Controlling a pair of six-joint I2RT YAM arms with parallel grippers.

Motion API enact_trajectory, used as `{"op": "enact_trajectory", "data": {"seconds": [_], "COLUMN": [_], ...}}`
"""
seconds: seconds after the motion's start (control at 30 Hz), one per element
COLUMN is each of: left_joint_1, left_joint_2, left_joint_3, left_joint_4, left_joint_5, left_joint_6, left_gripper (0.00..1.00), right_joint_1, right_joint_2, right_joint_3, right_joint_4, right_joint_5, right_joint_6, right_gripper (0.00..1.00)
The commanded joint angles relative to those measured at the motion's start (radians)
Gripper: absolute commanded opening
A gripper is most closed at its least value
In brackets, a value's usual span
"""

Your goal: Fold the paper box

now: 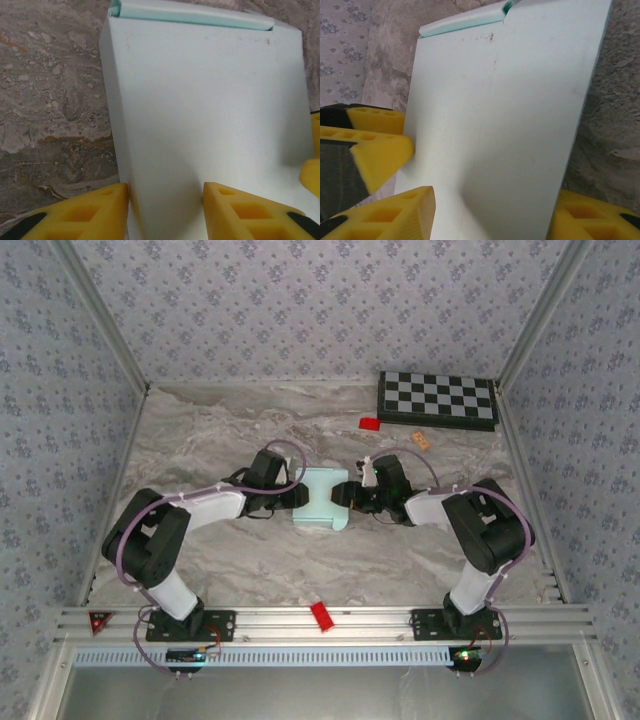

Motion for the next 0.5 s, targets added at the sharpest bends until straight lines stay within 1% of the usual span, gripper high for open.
{"op": "enact_trajectory", "data": {"seconds": [0.0,0.1,0.27,0.47], "left_joint_1": [0.002,0.002,0.002,0.002], "left_joint_2": [0.022,0.029,0.055,0.079], "left_joint_3": [0.03,0.024,0.031,0.024], "left_joint_4": [-0.001,0.019,0.05,0.107], "left_joint_5": [0.023,0.042,0.088,0.131], "left_joint_6": [0.012,0.01,0.004,-0.025], "left_gripper": [0.43,0.43,0.45,0.51], "right_joint_1": [0.003,0.006,0.019,0.024], "right_joint_2": [0.008,-0.006,-0.055,-0.134], "right_joint_3": [0.029,0.022,0.01,-0.003], "right_joint_4": [0.036,0.047,0.035,-0.015], "right_joint_5": [-0.051,-0.056,-0.04,0.014], "right_joint_6": [0.008,0.005,-0.024,-0.045], "right_gripper": [0.52,0.5,0.5,0.5]}}
